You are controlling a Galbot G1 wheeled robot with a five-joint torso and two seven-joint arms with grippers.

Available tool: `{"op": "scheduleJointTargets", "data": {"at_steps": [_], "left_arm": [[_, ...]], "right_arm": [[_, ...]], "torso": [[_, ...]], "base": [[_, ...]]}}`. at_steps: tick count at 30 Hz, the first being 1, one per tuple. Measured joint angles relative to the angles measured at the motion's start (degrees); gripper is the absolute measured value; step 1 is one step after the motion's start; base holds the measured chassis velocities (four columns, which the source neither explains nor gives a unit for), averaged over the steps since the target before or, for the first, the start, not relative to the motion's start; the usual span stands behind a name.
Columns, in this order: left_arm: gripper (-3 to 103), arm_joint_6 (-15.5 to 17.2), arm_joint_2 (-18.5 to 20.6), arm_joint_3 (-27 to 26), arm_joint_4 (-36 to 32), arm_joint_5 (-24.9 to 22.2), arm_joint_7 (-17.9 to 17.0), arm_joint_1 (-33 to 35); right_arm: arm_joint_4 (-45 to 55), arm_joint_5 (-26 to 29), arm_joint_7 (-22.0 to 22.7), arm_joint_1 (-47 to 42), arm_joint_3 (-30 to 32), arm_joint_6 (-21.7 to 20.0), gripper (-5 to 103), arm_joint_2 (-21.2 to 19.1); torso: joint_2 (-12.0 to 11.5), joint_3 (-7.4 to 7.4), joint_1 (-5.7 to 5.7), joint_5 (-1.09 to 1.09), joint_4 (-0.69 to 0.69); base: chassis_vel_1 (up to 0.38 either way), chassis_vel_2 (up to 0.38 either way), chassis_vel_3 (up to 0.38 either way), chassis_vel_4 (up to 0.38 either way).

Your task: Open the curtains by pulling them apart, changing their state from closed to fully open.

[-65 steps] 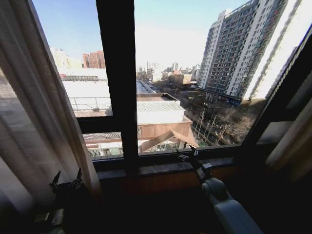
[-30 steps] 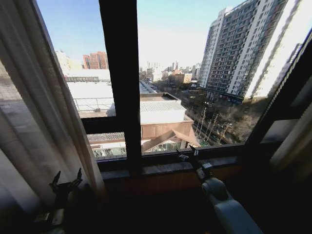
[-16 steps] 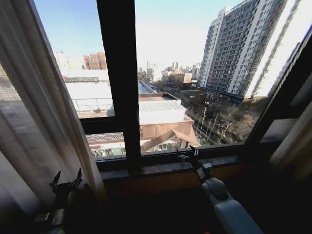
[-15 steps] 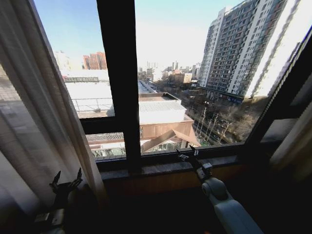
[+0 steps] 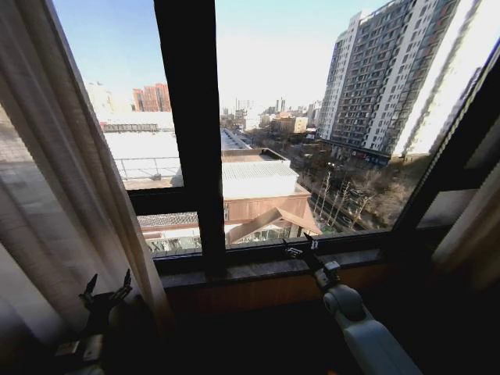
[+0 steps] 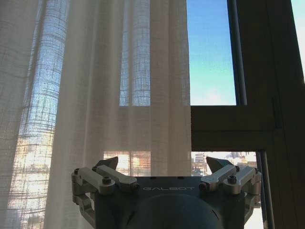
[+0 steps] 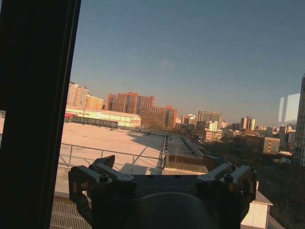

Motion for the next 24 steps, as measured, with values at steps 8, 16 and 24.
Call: {"op": "scheduleJointTargets", "data": {"at_steps": [8,16,24], "left_arm": [[100,0.0,0.0,0.0,0.0,0.0,0.0,0.0],[100,0.0,0.0,0.0,0.0,0.0,0.0,0.0],[100,0.0,0.0,0.0,0.0,0.0,0.0,0.0]], "right_arm": [[0.0,0.0,0.0,0.0,0.0,0.0,100,0.0],[0.0,0.0,0.0,0.0,0.0,0.0,100,0.0],[0.0,0.0,0.0,0.0,0.0,0.0,100,0.0]], "torso": [[0.0,0.0,0.0,0.0,0.0],[0.0,0.0,0.0,0.0,0.0],[0.0,0.0,0.0,0.0,0.0]], "base": [[0.0,0.0,0.0,0.0],[0.0,0.0,0.0,0.0],[0.0,0.0,0.0,0.0]]}}
